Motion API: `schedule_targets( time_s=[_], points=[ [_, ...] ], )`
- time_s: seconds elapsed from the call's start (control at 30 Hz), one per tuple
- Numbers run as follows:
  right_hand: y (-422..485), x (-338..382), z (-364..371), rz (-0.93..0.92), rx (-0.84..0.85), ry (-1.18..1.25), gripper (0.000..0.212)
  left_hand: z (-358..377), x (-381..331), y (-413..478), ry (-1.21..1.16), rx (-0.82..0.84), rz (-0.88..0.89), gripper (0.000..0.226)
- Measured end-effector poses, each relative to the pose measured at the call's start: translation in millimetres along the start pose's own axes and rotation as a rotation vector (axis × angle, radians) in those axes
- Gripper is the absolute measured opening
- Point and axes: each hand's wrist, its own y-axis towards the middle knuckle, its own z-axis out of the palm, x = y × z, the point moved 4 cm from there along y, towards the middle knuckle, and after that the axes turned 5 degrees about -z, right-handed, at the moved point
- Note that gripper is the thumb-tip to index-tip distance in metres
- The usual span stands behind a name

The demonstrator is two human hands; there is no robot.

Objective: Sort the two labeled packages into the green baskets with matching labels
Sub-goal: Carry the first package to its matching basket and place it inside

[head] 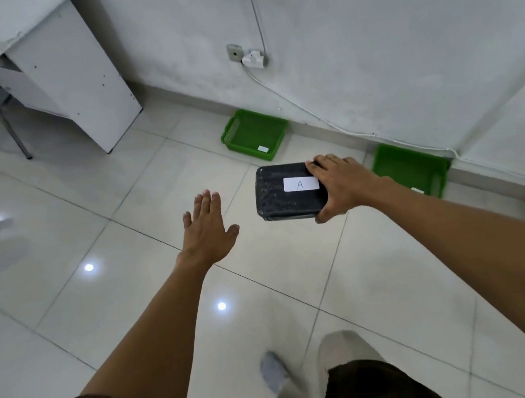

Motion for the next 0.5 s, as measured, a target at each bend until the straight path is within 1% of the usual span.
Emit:
schedule_targets(
  time_s=[0.2,0.5],
  points=[
    [85,19,-15,0.048,0.0,0.027,0.114,-25,50,92,0.061,0.045,0.055,0.079],
    [252,1,-25,0.107,0.019,0.107,0.116,-58,100,263,0.112,0.088,0.12,0.079]
  ],
)
